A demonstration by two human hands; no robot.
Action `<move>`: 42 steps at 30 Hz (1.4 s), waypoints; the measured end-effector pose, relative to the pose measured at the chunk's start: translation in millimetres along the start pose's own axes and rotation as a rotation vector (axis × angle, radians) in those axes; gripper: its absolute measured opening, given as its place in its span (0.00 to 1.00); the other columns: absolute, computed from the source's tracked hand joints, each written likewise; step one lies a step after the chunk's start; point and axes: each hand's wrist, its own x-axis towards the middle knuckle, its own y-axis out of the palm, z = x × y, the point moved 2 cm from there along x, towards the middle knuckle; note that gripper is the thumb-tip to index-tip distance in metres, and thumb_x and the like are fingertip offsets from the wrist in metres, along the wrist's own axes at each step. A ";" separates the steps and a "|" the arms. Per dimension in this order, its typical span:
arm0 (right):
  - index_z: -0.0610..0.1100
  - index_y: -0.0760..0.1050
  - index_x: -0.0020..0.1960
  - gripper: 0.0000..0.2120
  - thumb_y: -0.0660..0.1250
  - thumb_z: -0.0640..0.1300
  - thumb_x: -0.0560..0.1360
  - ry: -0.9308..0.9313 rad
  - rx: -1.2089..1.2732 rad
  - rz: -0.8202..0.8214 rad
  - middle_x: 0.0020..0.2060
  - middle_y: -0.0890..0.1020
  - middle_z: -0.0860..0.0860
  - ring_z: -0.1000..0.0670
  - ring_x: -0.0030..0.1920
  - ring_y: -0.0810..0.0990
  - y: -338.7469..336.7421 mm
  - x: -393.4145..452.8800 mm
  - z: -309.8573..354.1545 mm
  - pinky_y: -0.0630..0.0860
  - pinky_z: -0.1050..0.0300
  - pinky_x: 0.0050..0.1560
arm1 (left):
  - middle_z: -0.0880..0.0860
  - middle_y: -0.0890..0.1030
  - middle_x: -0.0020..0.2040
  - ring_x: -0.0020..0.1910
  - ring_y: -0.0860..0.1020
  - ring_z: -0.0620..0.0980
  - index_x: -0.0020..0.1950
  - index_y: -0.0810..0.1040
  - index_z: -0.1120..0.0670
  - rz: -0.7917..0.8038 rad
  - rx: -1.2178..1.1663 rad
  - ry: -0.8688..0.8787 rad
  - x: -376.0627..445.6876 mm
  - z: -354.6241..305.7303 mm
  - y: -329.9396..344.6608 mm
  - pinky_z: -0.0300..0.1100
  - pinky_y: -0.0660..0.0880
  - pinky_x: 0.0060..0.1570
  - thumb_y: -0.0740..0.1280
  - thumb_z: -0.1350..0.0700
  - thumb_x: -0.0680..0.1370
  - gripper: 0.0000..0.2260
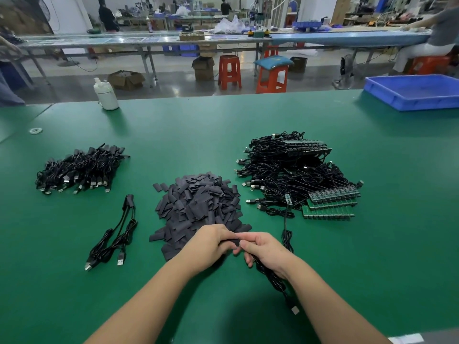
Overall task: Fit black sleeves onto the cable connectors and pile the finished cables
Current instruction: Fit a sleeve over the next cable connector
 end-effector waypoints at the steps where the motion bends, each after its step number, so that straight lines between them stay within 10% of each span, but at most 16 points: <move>1: 0.45 0.77 0.66 0.15 0.61 0.36 0.83 -0.002 -0.004 0.001 0.44 0.85 0.47 0.54 0.32 0.75 0.2 0.0 0.0 0.75 0.59 0.36 | 0.42 0.74 0.40 0.41 0.74 0.40 0.59 0.83 0.45 -0.001 0.000 0.004 -0.6 -0.9 -0.3 0.35 0.71 0.46 0.69 0.52 0.78 0.11; 24: 0.39 0.83 0.49 0.09 0.66 0.41 0.81 0.042 -0.037 -0.007 0.41 0.85 0.45 0.52 0.31 0.77 1.9 -1.1 4.2 0.77 0.57 0.39 | 0.47 0.80 0.45 0.44 0.77 0.40 0.56 0.84 0.50 -0.079 -0.101 -0.105 -7.8 -0.8 -2.1 0.28 0.70 0.49 0.70 0.53 0.78 0.08; 42: 0.39 0.81 0.53 0.09 0.62 0.38 0.83 0.042 -0.035 -0.052 0.42 0.86 0.44 0.52 0.32 0.79 3.9 1.0 -1.5 0.78 0.59 0.36 | 0.51 0.80 0.54 0.55 0.77 0.51 0.65 0.79 0.47 0.028 0.161 -0.113 0.5 4.2 5.5 0.44 0.73 0.57 0.65 0.48 0.80 0.14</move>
